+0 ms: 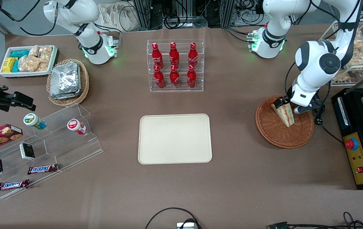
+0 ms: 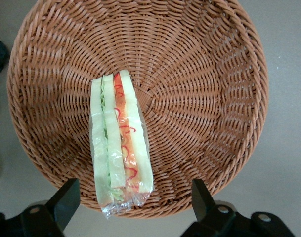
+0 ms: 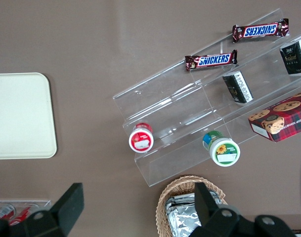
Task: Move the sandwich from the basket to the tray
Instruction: 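Lower the left gripper and close it on the wrapped sandwich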
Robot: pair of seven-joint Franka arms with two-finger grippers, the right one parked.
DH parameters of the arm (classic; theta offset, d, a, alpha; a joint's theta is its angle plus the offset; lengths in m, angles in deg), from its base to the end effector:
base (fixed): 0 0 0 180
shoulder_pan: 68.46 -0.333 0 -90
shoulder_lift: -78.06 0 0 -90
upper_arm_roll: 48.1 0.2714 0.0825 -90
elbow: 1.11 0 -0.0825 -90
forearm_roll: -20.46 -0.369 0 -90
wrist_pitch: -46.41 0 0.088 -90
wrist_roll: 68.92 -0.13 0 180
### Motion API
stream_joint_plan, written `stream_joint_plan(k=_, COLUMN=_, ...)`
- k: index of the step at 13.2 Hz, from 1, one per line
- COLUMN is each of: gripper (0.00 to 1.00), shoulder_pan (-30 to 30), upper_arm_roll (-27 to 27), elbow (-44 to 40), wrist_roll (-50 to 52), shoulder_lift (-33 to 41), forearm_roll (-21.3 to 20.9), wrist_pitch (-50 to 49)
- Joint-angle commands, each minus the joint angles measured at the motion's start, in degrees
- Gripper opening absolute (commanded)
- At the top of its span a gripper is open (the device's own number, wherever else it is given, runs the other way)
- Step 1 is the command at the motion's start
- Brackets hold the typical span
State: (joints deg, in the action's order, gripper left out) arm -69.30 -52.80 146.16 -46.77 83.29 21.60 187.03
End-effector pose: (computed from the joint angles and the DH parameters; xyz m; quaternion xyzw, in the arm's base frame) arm 0.4332 -0.0287 0.2383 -0.9859 -0.1668 0.0128 0.0004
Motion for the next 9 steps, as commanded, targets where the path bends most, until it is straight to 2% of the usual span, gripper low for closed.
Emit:
stream_joint_plan(k=1, gripper=1.00, shoulder_pan=-0.04, upper_arm_roll=0.03, elbow=2.40, wrist_roll=1.41, shoulder_lift=0.22, forearm_roll=-0.88, wrist_pitch=3.34)
stream_joint_plan(k=9, gripper=1.00, shoulder_pan=-0.39, upper_arm_roll=0.21, elbow=4.25, wrist_roll=1.32, shoulder_lift=-5.40, forearm_roll=-0.88, wrist_pitch=12.56)
